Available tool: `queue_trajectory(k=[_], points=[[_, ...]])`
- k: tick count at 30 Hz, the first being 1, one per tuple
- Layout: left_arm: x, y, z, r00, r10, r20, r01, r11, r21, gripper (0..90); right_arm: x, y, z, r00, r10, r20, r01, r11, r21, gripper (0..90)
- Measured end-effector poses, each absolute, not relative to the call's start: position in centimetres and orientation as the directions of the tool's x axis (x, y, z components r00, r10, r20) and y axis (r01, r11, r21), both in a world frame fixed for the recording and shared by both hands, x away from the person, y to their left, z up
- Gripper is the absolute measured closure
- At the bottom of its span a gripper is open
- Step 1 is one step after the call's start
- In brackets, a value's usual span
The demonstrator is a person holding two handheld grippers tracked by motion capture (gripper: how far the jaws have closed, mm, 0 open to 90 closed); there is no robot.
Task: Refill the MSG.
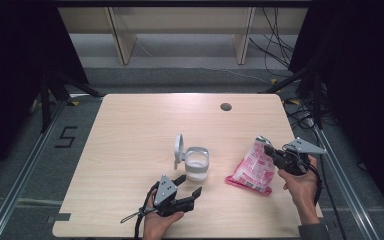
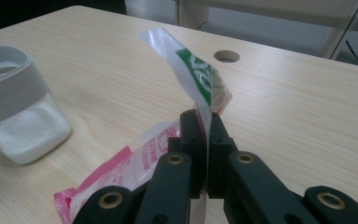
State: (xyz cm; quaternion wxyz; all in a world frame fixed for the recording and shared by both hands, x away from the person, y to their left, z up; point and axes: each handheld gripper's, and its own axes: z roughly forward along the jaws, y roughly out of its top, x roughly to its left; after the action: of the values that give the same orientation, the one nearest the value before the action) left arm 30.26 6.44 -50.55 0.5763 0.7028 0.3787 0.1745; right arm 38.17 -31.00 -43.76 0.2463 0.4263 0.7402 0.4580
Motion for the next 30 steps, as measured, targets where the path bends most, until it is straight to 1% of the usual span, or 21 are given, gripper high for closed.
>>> queue_trajectory(k=[6, 8, 9, 10, 11, 12, 14, 15, 17, 18, 19, 20, 22, 23, 24, 25, 27, 29, 30], points=[[30.3, 6.5, -50.6, 0.649, 0.737, -0.188, 0.336, -0.055, 0.94, 30.9, 38.3, -31.0, -44.0, -0.483, 0.876, -0.008, 0.415, 0.237, 0.879, 88.0], [30.3, 6.5, -50.6, 0.65, 0.737, -0.185, 0.339, -0.063, 0.939, 30.6, 38.2, -30.9, -44.2, -0.456, 0.89, 0.02, 0.443, 0.207, 0.872, 87.6], [30.4, 6.6, -50.6, 0.651, 0.736, -0.185, 0.342, -0.067, 0.937, 30.3, 38.4, -31.2, -44.4, -0.457, 0.889, 0.005, 0.436, 0.22, 0.873, 87.4], [30.4, 6.5, -50.6, 0.654, 0.732, -0.193, 0.342, -0.059, 0.938, 29.8, 38.3, -31.1, -44.5, -0.443, 0.896, 0.022, 0.452, 0.202, 0.869, 87.2], [30.5, 6.6, -50.7, 0.652, 0.733, -0.194, 0.343, -0.057, 0.938, 29.8, 38.5, -31.4, -44.7, -0.452, 0.892, -0.002, 0.433, 0.221, 0.874, 86.8], [30.6, 6.5, -50.7, 0.657, 0.728, -0.198, 0.341, -0.053, 0.939, 29.8, 38.4, -31.3, -44.8, -0.43, 0.902, 0.036, 0.463, 0.186, 0.867, 86.3], [30.5, 6.6, -50.7, 0.654, 0.73, -0.197, 0.342, -0.053, 0.938, 29.7, 38.6, -31.6, -45.2, -0.417, 0.909, 0.027, 0.462, 0.187, 0.867, 85.4], [30.5, 6.6, -50.6, 0.653, 0.732, -0.194, 0.343, -0.057, 0.938, 29.7, 38.5, -31.7, -45.3, -0.415, 0.908, 0.051, 0.485, 0.174, 0.857, 84.8], [30.5, 6.6, -50.6, 0.651, 0.734, -0.193, 0.342, -0.057, 0.938, 29.7, 38.6, -31.9, -45.6, -0.406, 0.912, 0.056, 0.49, 0.165, 0.856, 84.1], [30.5, 6.7, -50.6, 0.65, 0.735, -0.193, 0.344, -0.058, 0.937, 29.6, 38.8, -32.1, -45.7, -0.409, 0.912, 0.042, 0.476, 0.174, 0.862, 83.1], [30.5, 6.7, -50.6, 0.648, 0.737, -0.194, 0.346, -0.057, 0.937, 29.5, 38.8, -32.0, -45.6, -0.408, 0.911, 0.061, 0.48, 0.157, 0.863, 80.9], [30.5, 6.7, -50.6, 0.648, 0.737, -0.193, 0.345, -0.058, 0.937, 29.5, 38.9, -32.2, -45.6, -0.416, 0.907, 0.059, 0.486, 0.167, 0.858, 79.5], [30.5, 6.8, -50.6, 0.647, 0.739, -0.187, 0.346, -0.066, 0.936, 29.5, 38.9, -32.3, -45.7, -0.4, 0.915, 0.043, 0.48, 0.17, 0.86, 76.3], [30.6, 6.8, -50.6, 0.646, 0.74, -0.186, 0.347, -0.067, 0.936, 29.4, 38.9, -32.3, -45.7, -0.392, 0.919, 0.054, 0.493, 0.16, 0.855, 73.1], [30.6, 6.9, -50.6, 0.645, 0.741, -0.187, 0.346, -0.065, 0.936, 29.4, 38.7, -32.2, -45.7, -0.357, 0.93, 0.084, 0.522, 0.124, 0.844, 68.9], [30.6, 7.0, -50.6, 0.645, 0.741, -0.188, 0.345, -0.062, 0.937, 29.4, 38.7, -32.3, -45.7, -0.34, 0.935, 0.101, 0.531, 0.102, 0.841, 66.2], [30.6, 7.1, -50.5, 0.644, 0.742, -0.188, 0.342, -0.059, 0.938, 29.4, 38.9, -32.7, -45.8, -0.332, 0.937, 0.108, 0.526, 0.089, 0.846, 63.5], [30.7, 7.3, -50.5, 0.638, 0.746, -0.192, 0.345, -0.054, 0.937, 29.4, 38.8, -32.8, -46.0, -0.295, 0.948, 0.122, 0.547, 0.062, 0.835, 59.1], [30.7, 7.4, -50.5, 0.638, 0.746, -0.19, 0.343, -0.054, 0.938, 29.4, 38.9, -33.3, -46.0, -0.321, 0.942, 0.099, 0.541, 0.096, 0.836, 57.3]])
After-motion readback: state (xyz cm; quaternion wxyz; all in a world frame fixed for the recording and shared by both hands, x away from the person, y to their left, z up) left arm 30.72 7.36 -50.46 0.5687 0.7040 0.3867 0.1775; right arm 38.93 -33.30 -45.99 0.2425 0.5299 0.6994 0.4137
